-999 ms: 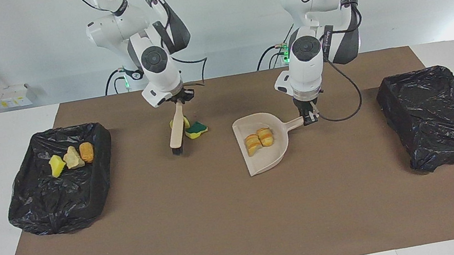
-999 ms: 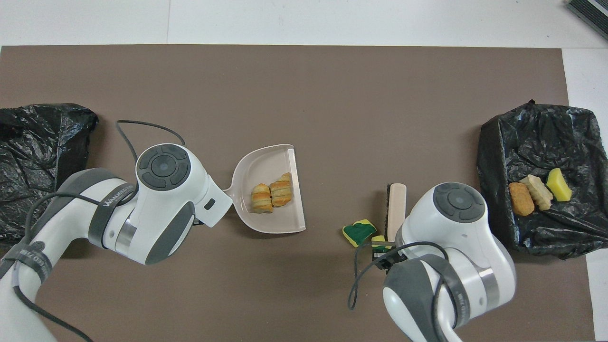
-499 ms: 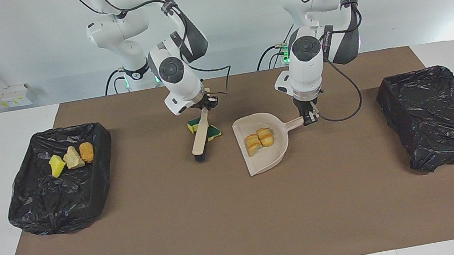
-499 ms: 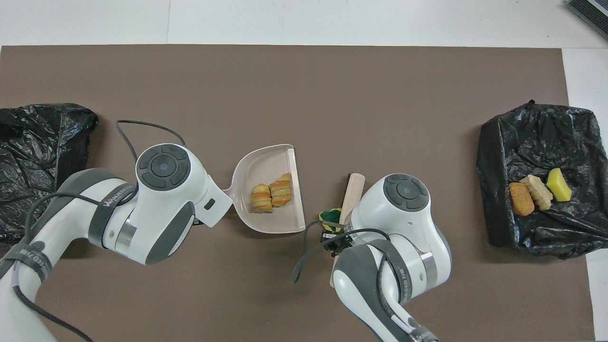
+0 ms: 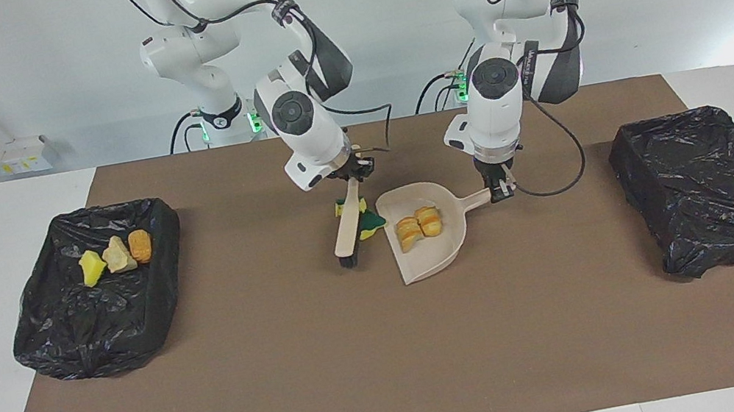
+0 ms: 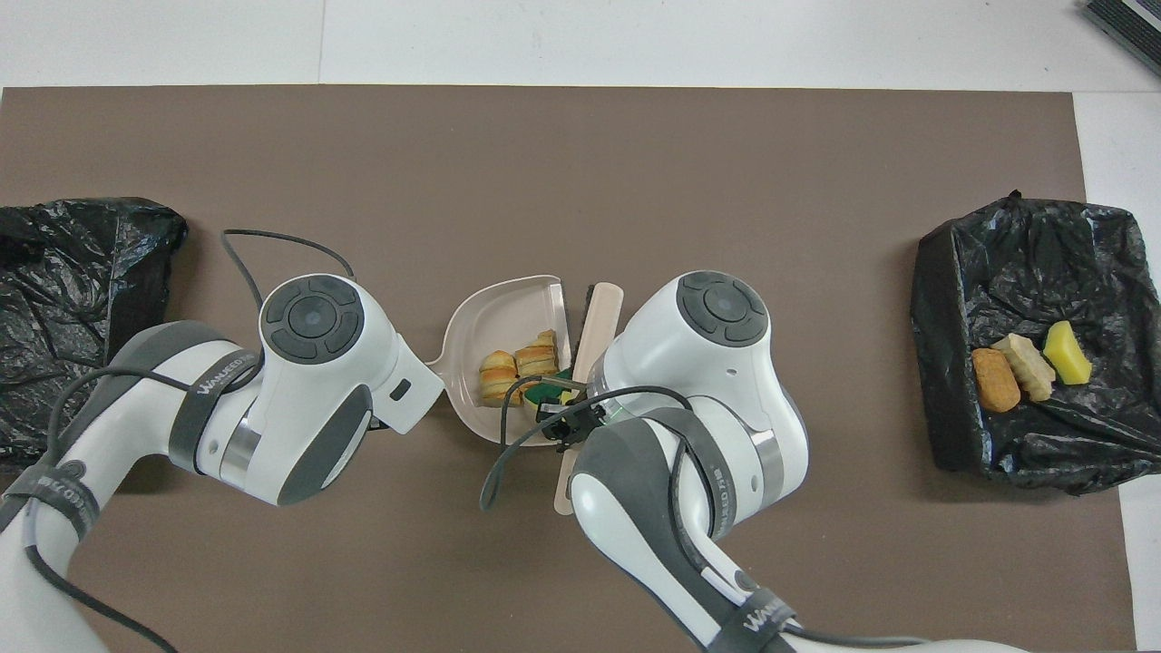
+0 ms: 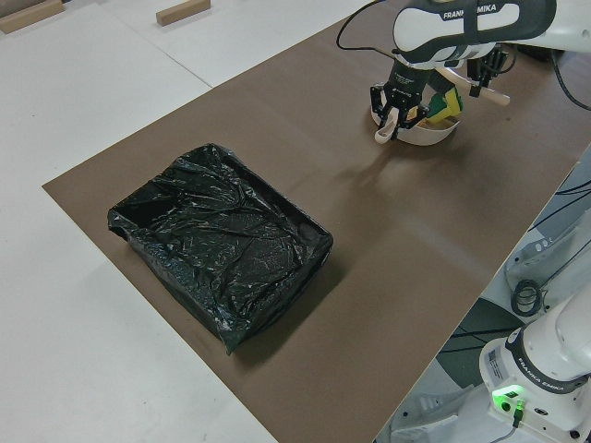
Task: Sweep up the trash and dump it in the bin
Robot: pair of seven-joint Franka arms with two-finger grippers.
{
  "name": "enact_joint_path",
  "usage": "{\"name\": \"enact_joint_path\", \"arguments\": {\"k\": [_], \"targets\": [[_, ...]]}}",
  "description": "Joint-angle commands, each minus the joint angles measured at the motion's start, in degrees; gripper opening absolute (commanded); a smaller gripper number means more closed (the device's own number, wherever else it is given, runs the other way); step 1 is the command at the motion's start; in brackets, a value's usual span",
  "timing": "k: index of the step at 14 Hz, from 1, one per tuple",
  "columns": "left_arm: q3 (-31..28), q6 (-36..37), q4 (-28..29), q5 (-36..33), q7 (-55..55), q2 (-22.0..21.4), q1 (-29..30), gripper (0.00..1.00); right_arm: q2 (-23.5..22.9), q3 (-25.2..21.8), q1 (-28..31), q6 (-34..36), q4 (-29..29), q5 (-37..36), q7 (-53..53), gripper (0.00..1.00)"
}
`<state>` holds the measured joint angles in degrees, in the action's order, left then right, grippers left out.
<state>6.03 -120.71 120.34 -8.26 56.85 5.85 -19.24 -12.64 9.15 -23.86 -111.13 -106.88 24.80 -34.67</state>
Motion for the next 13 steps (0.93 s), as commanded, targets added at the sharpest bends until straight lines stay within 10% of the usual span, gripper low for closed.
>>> {"name": "enact_joint_path", "arguments": {"k": [1,13], "targets": [[-0.40,-0.50,2.09,-1.32,0.72,-1.54,-0.71,0.00,0.16,-0.01,2.75,5.99,3.17,0.51,1.35,0.00],[-0.40,-0.67,2.09,-1.32,0.72,-1.54,-0.71,0.00,4.30,-0.36,11.46,-0.93,-9.93,-13.62,11.37,0.00]]}}
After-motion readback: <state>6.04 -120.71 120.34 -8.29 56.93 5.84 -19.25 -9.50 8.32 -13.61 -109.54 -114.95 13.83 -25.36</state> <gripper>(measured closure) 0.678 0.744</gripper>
